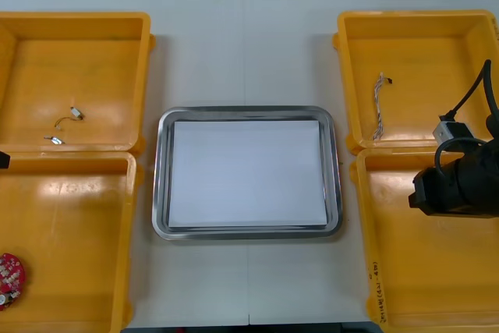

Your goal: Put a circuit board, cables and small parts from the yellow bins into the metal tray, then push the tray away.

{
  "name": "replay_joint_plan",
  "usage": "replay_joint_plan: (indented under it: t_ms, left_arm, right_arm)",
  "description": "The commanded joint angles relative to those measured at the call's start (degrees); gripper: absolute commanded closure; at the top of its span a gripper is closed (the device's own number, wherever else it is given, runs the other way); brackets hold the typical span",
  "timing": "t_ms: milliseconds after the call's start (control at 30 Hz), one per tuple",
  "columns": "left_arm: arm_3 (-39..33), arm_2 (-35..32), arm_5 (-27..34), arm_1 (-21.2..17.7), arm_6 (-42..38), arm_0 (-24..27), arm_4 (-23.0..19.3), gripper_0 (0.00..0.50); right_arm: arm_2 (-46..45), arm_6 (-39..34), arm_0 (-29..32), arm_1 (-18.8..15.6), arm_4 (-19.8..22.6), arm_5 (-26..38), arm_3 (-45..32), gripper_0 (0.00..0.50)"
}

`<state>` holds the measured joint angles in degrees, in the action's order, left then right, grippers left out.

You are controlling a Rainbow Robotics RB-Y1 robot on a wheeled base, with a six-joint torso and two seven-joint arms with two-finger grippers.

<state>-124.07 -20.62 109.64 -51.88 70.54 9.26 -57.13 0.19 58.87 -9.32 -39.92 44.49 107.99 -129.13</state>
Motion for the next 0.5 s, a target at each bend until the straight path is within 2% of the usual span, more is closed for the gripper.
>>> replay_joint_plan:
  t_ms: [33,500]
  left_arm:
    - [-1.62,-1.79,0.31,0.29,4.78,1.73,0.44,0.000]
    - [-1.62,-1.79,0.31,0.29,4.78,1.73,0.44,0.000]
  right_arm:
    - [-1.86,1.07,0.71,0.45,0.43,0.38,-1.56,0.000]
    - [-1.86,1.07,0.71,0.45,0.43,0.38,-1.56,0.000]
